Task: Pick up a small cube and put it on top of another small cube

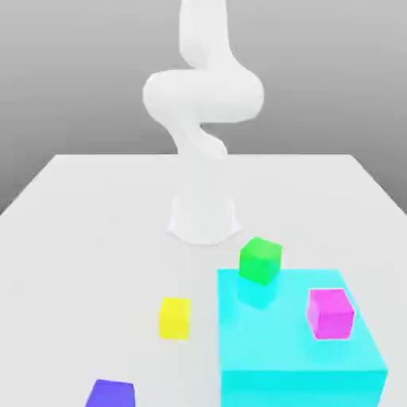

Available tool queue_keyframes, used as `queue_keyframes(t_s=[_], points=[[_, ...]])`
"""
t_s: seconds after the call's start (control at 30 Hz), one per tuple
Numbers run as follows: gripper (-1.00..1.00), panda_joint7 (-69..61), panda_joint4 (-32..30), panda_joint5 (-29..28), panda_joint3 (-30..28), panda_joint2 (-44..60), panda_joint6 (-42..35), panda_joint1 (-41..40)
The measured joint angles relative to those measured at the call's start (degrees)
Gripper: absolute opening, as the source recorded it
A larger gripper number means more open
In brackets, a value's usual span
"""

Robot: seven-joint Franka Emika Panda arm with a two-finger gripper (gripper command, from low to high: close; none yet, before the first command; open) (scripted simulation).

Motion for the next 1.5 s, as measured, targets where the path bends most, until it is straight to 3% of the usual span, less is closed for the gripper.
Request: queue_keyframes(t_s=[0.57,0.93,1.1,1.13,1.33,1.5], points=[[0.0,-7.29,0.6,5.48,-7.03,35.68,10.03,-0.14],[0.0,-10.36,0.92,6.73,-8.47,58.28,16.62,-3.2],[0.0,-12.12,2.54,8.75,-6.6,68.62,23.47,-5.19],[-1.0,-12.35,2.79,9.06,-6.23,69.87,24.44,-5.51],[-1.0,-12.46,2.93,9.21,-6.03,70.48,24.88,-5.68],[-1.0,-10.8,1.27,6.9,-8.02,62.68,18.75,-4.15]])
